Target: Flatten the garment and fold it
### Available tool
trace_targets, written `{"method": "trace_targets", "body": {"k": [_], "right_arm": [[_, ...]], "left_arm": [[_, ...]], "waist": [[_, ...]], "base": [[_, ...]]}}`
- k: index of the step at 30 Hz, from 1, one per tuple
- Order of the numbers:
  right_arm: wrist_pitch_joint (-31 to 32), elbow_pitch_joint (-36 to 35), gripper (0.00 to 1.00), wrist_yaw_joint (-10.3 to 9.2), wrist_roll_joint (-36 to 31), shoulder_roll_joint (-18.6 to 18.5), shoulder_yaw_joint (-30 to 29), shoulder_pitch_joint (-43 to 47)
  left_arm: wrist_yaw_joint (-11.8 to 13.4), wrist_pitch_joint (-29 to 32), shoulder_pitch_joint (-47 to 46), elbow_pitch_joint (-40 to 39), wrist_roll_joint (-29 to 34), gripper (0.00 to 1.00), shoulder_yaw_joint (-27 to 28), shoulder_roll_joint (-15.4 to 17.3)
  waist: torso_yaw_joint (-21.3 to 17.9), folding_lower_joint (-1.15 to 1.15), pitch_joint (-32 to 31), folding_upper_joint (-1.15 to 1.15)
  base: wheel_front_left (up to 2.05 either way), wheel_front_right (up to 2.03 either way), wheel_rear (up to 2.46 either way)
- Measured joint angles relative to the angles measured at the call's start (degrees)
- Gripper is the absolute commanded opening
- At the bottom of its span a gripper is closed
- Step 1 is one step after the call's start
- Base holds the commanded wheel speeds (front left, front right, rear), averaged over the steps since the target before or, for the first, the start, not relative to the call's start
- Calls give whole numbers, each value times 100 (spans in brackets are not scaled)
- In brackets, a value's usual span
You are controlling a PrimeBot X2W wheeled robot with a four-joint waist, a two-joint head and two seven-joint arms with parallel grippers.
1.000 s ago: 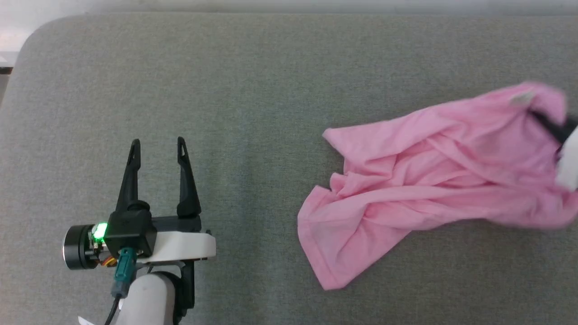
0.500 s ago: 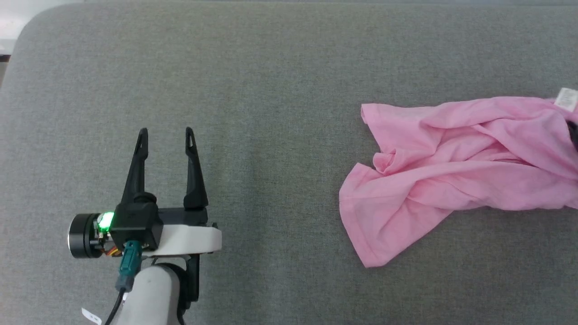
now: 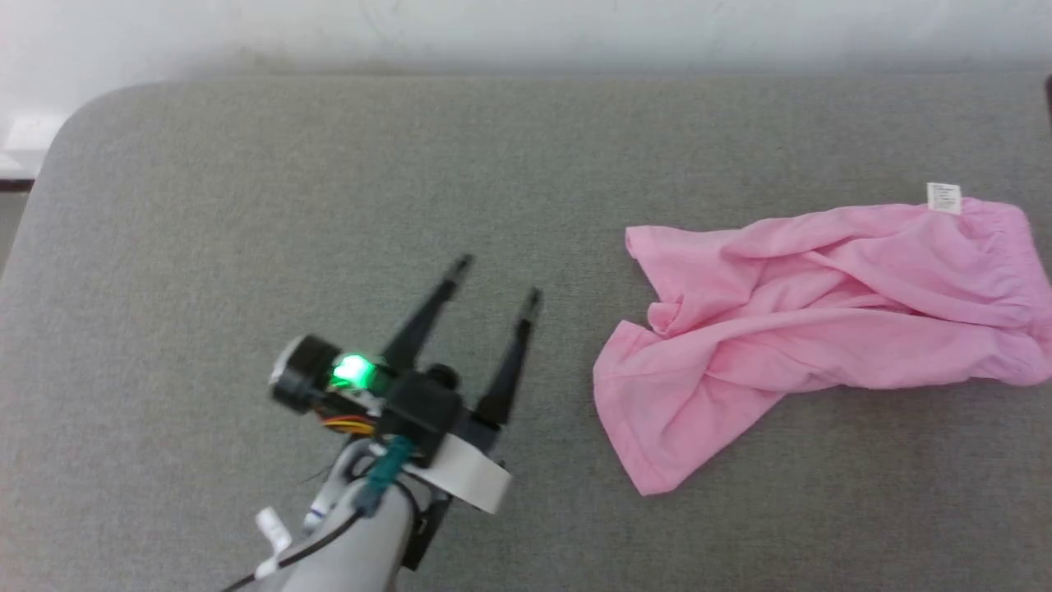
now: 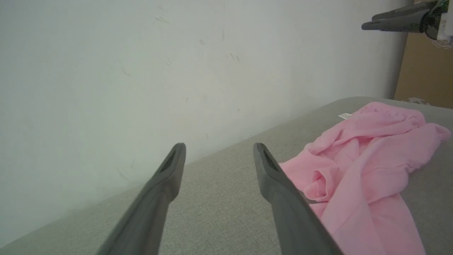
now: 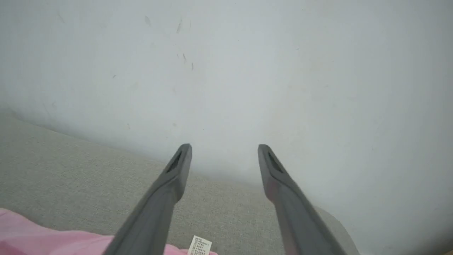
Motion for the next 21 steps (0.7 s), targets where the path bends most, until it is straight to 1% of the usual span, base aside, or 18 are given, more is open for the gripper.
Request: {"method": "trace_targets", "body": {"k": [3,5,7,10,12,14,16,21], "right_arm": [[-1,-743,100,0,-309,169,-458,533],[0,-1210,100,0,-465,309,-797,938],[0,-1747,100,0,-641,457,-1150,1332],[0,-2559,100,0,-920,748,-1667,1855],[-1,-3095,100,-1,-1069,1016,-2005,2193],[0,-3506,100,-1,-1225,1283,-2238,2529],[-1,-3833,100,0,-1322,1536,-2347,2837],[5,-4299,100,-1,-1562,2130,-2418,3450]], "left_arm": [[-337,37,-285,543,141,100,-447,23],[-487,265,-487,814,170,100,-765,25],[-566,563,-715,1022,169,100,-1102,29],[-598,1045,-1034,1260,96,100,-1638,57],[-599,1405,-1272,1451,-102,100,-2159,145],[-600,1677,-1516,1634,-311,100,-2557,220],[-601,1941,-1813,1868,-431,100,-2892,321],[-633,2415,-2382,2505,-806,100,-3403,446]], "waist": [[-106,0,-99,0],[-166,0,-155,0],[-224,0,-193,0],[-306,0,-206,0],[-347,0,-185,0],[-378,1,-143,0],[-406,1,-87,0],[-497,1,74,0]], "base": [[0,0,0],[0,0,0],[0,0,0],[0,0,0],[0,0,0],[0,0,0],[0,0,0],[0,0,0]]}}
